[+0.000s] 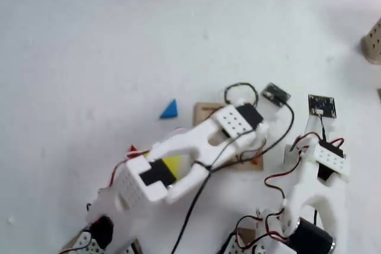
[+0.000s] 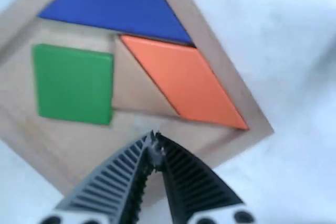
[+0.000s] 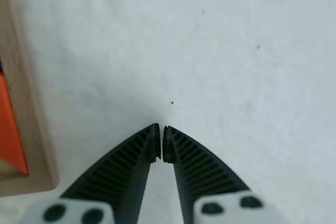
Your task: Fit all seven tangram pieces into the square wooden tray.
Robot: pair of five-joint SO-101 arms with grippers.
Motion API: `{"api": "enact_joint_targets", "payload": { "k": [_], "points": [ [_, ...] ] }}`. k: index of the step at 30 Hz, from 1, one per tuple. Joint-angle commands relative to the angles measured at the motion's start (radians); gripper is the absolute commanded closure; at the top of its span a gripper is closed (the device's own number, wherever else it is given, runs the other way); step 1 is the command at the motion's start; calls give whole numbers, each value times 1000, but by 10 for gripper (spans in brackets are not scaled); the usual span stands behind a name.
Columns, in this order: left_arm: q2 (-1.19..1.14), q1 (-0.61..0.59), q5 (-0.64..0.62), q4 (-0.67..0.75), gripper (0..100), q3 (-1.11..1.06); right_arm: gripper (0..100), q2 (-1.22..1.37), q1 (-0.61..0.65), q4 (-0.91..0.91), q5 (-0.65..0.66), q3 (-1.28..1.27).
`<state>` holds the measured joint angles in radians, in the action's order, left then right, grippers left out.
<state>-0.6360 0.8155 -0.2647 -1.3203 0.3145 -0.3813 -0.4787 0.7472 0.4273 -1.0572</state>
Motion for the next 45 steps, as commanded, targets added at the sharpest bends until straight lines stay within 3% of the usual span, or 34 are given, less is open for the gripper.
{"api": "enact_joint_targets", "payload": {
  "k": [1,9,19,25,34,45],
  "points": [
    [76,-102,-8,75,978,-9,974,-30,10,-16,12,3],
    [71,-237,-8,112,978,-14,974,-30,10,-16,12,3],
    [70,-157,-17,256,978,-92,974,-30,10,-16,12,3],
    [70,-151,-17,258,978,-92,974,-30,12,-16,12,3],
    [71,-51,-17,207,978,-92,974,-30,12,-16,12,3],
    [82,-74,-17,207,978,-83,974,-30,12,-16,12,3]
  ]
}}
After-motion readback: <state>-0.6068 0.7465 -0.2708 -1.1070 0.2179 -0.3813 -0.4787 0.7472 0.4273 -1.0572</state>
